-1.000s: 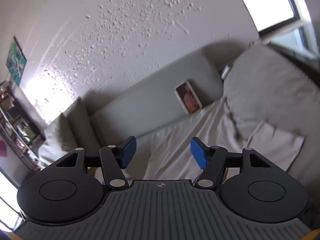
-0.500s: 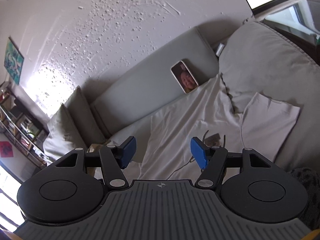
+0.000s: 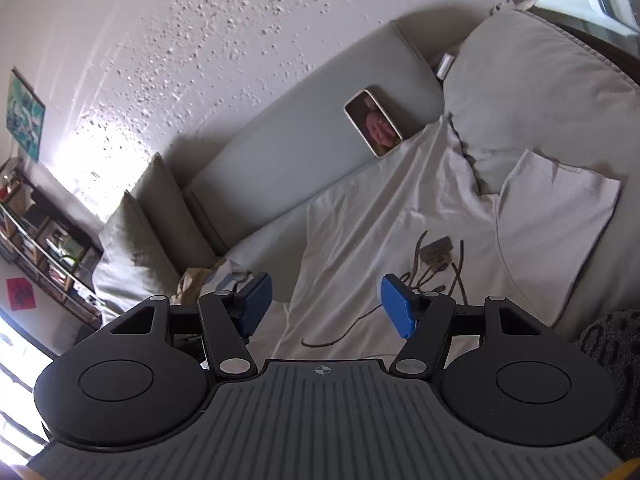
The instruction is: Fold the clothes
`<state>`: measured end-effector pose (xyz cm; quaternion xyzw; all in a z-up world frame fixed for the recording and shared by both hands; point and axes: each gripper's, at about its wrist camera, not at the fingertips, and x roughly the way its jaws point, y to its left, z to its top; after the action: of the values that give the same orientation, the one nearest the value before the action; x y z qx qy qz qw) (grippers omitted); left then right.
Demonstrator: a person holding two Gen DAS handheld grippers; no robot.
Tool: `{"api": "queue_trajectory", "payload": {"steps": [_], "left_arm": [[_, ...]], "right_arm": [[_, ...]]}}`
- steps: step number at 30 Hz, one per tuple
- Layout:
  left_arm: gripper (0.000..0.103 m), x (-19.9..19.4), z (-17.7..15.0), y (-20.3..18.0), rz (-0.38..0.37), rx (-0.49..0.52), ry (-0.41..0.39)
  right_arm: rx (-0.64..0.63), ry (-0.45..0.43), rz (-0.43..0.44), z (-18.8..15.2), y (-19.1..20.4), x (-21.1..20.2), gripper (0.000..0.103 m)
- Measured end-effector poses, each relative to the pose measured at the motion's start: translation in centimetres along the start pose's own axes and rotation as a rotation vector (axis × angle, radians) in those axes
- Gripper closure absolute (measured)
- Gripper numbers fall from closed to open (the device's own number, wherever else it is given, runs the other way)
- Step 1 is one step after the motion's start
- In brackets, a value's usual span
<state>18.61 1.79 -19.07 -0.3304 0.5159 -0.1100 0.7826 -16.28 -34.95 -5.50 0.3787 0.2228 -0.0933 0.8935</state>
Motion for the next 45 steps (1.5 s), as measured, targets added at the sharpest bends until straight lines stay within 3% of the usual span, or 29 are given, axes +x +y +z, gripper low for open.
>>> {"api": "queue_trajectory", "payload": {"steps": [1,3,6,13,20,25,29,31,34,35,37,39,42,43,44,45], "left_arm": [[0.076,0.0,0.0,0.0,0.005,0.0,0.001],[0.092,0.0,0.1,0.2,0.013,-0.013,0.001],[0.103,-0.6,0.0,0.0,0.004,-0.001,-0.035],[0.103,-3.9,-1.2,-1.7,0.03,0.147,-0.181],[0.103,-6.4,-2.1,-1.0,0.058,0.193,-0.265],[0.103,-5.4,-2.3,-1.4,0.13,0.238,-0.275],[0.103,-4.5,-1.9,-1.5,0.2,0.232,-0.23],[0.097,-4.5,-2.0,-1.5,0.225,0.23,-0.203],[0.07,-5.9,-3.3,-1.7,0.242,0.253,-0.163],[0.066,-6.7,-4.4,-2.1,0.247,0.282,-0.173],[0.066,-8.0,-6.9,-3.2,0.246,0.388,-0.212],[0.066,-8.5,-9.6,-4.6,0.192,0.508,-0.22],[0.067,-6.8,-12.8,-6.6,0.052,0.655,-0.085],[0.067,-5.9,-13.7,-7.1,0.025,0.685,-0.042],[0.07,-5.0,-14.6,-7.5,0.02,0.709,-0.008],[0.072,-4.1,-15.3,-7.8,0.029,0.731,0.023]], "right_arm": [[0.002,0.003,-0.001,0.0,0.0,0.1,0.036],[0.01,0.009,-0.003,-0.1,-0.1,0.3,0.036],[0.016,0.018,-0.002,-0.2,-0.3,0.6,0.036],[0.003,0.035,0.0,-0.2,-0.1,1.0,0.036],[0.032,0.064,0.001,-0.6,-0.7,1.6,0.036],[0.044,0.099,-0.007,-1.0,-1.2,2.3,0.036],[0.075,0.149,-0.028,-1.7,-2.2,3.4,0.036],[0.101,0.182,-0.055,-2.2,-3.0,4.2,0.035],[0.138,0.238,-0.099,-3.3,-4.3,5.6,0.035],[0.147,0.254,-0.111,-3.7,-4.7,6.1,0.035],[0.14,0.269,-0.144,-4.1,-5.2,7.0,0.035],[0.116,0.277,-0.181,-4.3,-5.4,8.0,0.036],[0.03,0.283,-0.241,-4.5,-4.9,9.9,0.055],[-0.006,0.289,-0.251,-4.7,-4.6,10.7,0.072],[-0.027,0.296,-0.259,-4.9,-4.5,11.4,0.081],[-0.039,0.305,-0.27,-5.1,-4.5,12.0,0.081]]}}
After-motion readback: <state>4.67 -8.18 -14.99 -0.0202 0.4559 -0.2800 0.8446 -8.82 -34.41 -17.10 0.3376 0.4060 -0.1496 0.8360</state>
